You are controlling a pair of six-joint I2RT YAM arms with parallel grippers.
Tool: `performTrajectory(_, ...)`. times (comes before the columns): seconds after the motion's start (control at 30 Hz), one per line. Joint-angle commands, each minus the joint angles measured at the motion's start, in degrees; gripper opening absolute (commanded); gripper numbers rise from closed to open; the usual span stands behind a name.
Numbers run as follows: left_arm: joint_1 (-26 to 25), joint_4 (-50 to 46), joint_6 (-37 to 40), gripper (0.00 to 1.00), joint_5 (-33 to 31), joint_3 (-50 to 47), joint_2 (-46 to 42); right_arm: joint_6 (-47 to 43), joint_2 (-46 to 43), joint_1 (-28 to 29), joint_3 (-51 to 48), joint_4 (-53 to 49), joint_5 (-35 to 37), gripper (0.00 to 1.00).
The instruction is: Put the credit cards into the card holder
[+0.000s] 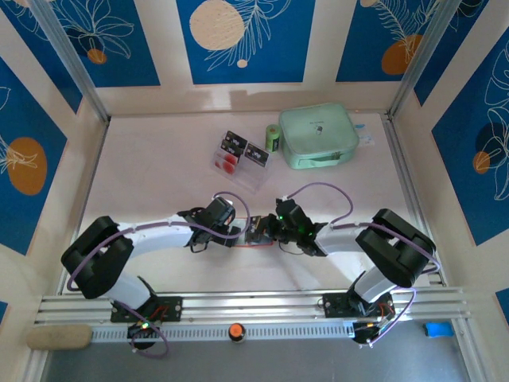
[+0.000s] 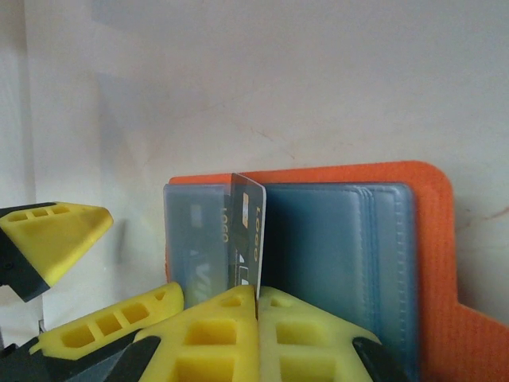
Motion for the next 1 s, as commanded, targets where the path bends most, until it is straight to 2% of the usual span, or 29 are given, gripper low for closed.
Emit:
performTrajectory(0.0, 0.5, -1.2, -0.8, 1.00, 0.4, -1.1, -0.5, 0.4, -0.6, 0.4, -1.4, -3.6, 0.3, 0.00)
performTrajectory(0.97, 0.5, -0.6, -0.7, 1.00, 0.9, -1.0, 0.1, 0.9, 2.9, 0.6, 0.7, -5.4, -3.1, 0.00)
